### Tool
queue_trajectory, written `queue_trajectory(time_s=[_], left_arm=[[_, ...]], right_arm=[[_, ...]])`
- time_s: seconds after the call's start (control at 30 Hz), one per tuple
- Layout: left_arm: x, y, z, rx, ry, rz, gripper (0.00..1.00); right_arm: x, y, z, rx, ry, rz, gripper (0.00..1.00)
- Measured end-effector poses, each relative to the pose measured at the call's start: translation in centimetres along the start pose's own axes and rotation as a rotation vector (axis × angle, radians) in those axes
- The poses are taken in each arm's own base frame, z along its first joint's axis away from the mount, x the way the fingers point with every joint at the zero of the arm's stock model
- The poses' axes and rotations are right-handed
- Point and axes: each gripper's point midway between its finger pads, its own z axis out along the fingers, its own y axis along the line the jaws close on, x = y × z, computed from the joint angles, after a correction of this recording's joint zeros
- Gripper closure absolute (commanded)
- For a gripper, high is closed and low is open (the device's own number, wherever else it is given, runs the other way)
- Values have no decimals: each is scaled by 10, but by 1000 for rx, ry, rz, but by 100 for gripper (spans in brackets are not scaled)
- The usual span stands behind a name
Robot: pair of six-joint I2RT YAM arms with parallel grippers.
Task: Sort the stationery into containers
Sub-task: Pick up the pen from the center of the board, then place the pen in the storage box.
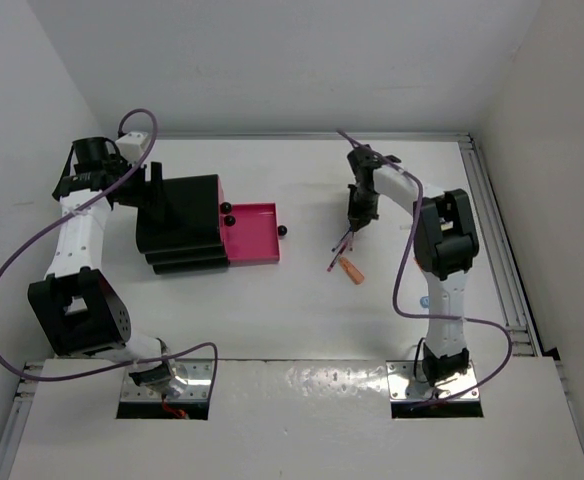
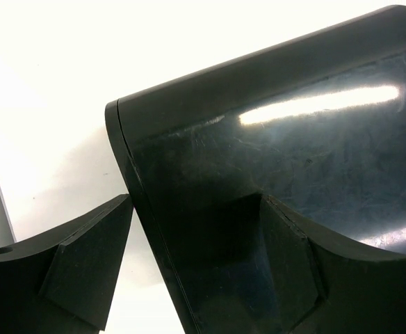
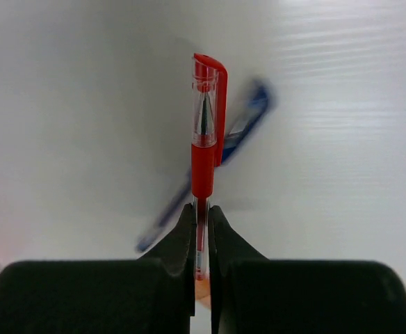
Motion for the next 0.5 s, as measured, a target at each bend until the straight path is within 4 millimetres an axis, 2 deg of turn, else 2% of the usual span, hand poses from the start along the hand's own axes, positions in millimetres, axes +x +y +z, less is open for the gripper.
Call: queue_trajectory(time_s=[0.13, 0.37, 0.43, 0.5], left_arm=[[-1, 0, 1, 4, -3, 1, 21], [-1, -2, 1, 12, -3, 1, 21], [-1, -2, 1, 15, -5, 1, 21], [-2, -2, 1, 15, -5, 1, 21]], right_arm=[[1, 60, -25, -110, -77, -116, 100], [-10, 200, -103, -408, -260, -265, 100], [-13, 232, -116, -485, -284, -269, 100], [-13, 251, -115, -527, -282, -264, 100]])
